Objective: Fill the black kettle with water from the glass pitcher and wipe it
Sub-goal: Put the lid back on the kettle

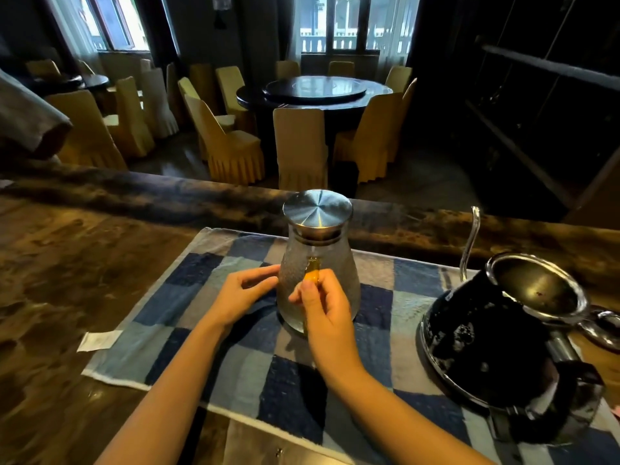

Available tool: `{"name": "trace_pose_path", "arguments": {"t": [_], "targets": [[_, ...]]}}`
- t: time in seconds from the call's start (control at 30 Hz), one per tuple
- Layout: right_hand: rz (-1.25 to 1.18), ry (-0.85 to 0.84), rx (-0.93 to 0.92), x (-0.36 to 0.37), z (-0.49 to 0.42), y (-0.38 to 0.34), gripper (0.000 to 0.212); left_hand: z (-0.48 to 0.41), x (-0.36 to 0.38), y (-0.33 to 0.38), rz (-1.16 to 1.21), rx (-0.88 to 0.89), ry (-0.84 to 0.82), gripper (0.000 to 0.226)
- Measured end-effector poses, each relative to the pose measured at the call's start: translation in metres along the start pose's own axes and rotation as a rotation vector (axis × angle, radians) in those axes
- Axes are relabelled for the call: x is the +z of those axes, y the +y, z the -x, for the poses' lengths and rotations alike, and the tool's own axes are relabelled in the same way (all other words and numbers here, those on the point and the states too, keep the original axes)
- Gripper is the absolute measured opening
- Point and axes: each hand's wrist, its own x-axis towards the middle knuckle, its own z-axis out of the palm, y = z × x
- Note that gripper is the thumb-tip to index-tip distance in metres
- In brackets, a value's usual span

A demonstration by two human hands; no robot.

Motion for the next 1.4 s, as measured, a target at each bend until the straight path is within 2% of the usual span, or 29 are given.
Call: {"name": "trace_pose_path", "arguments": {"t": [0.1, 0.23, 0.47, 0.57, 0.67, 0.8, 0.93, 1.0, 1.07, 1.27, 1.4], "targets": [[0.026, -0.115, 0.028, -0.013, 0.004, -0.004, 0.021, 0.003, -0.001, 0.002, -0.005, -0.033, -0.016, 0.029], [0.049, -0.166, 0.068, -0.023, 0.005, -0.008, 0.018, 0.010, 0.003, 0.003, 0.011, -0.060, -0.011, 0.028], [0.126, -0.254, 0.109, -0.034, 0.004, -0.020, 0.010, 0.031, 0.029, 0.011, 0.073, -0.048, 0.182, 0.029], [0.149, -0.310, 0.165, -0.042, 0.009, -0.032, 0.018, 0.044, 0.051, 0.027, 0.177, -0.075, 0.329, 0.031], [0.180, -0.317, 0.191, -0.055, 0.015, -0.050, 0.034, 0.057, 0.069, 0.050, 0.251, -0.081, 0.419, 0.036], [0.205, -0.446, 0.021, -0.079, 0.026, -0.088, 0.048, 0.081, 0.091, 0.080, 0.266, 0.002, 0.485, 0.036], [0.200, -0.529, -0.148, -0.119, 0.040, -0.129, 0.041, 0.103, 0.125, 0.091, 0.128, 0.079, 0.481, 0.040], [0.185, -0.509, -0.200, -0.150, 0.040, -0.146, 0.034, 0.115, 0.150, 0.102, 0.043, 0.141, 0.577, 0.056], [0.175, -0.459, -0.249, -0.185, 0.037, -0.157, 0.027, 0.125, 0.176, 0.115, -0.030, 0.227, 0.630, 0.061], [0.274, -0.194, -0.300, -0.303, 0.012, -0.144, 0.013, 0.135, 0.245, 0.144, -0.029, 0.292, 0.444, 0.055], [0.580, -0.005, -0.178, -0.392, -0.014, -0.095, 0.013, 0.126, 0.276, 0.164, -0.164, 0.292, 0.390, 0.073]]}}
